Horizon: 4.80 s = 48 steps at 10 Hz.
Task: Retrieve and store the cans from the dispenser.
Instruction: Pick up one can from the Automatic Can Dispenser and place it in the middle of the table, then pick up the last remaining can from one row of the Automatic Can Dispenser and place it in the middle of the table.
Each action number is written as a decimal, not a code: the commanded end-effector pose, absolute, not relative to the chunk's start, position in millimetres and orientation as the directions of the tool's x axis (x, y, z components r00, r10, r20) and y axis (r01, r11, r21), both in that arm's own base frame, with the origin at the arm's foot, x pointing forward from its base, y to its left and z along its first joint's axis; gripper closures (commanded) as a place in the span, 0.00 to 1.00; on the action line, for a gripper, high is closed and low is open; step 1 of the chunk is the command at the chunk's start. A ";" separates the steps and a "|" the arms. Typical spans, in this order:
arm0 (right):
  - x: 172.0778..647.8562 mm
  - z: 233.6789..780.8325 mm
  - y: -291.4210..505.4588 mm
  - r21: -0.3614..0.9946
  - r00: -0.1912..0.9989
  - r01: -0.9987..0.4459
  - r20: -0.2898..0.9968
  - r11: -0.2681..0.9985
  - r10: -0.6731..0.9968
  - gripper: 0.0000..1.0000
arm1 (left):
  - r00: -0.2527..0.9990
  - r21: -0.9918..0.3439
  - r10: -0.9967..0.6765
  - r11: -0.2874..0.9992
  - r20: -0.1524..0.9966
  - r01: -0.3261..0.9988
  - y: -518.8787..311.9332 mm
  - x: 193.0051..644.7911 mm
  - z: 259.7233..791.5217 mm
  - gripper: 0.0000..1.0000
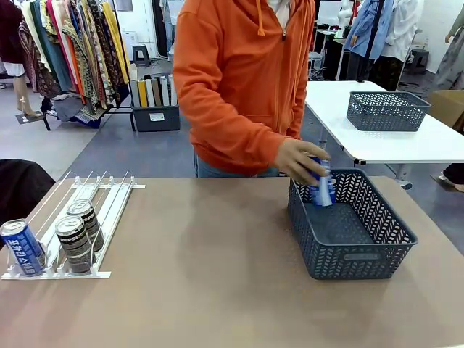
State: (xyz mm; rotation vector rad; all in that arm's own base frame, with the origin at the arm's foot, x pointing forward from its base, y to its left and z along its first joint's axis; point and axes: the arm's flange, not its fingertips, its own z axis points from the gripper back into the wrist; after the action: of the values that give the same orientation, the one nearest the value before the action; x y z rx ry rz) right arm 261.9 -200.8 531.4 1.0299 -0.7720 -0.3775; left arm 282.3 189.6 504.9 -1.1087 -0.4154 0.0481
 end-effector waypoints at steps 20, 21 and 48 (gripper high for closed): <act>264.6 531.3 -200.9 0.872 0.668 -0.106 0.418 0.477 -0.616 0.00 | 0.984 -0.134 0.145 0.982 0.101 -0.131 58.9 331.6 555.8 0.00; 264.6 531.3 -200.9 0.872 0.668 -0.106 0.418 0.477 -0.616 0.00 | 0.986 -0.066 0.112 0.992 0.121 -0.105 70.2 323.4 552.2 0.00; 264.6 531.3 -200.9 0.872 0.668 -0.106 0.418 0.477 -0.616 0.00 | 0.946 0.039 0.324 0.945 -0.008 -0.324 32.2 407.0 399.3 1.00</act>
State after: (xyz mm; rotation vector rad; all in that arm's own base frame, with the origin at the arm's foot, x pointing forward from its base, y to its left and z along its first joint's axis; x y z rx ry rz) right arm 261.9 -200.7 531.5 1.0296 -0.7719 -0.3769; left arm 402.4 32.6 401.6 0.0065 0.0230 0.3020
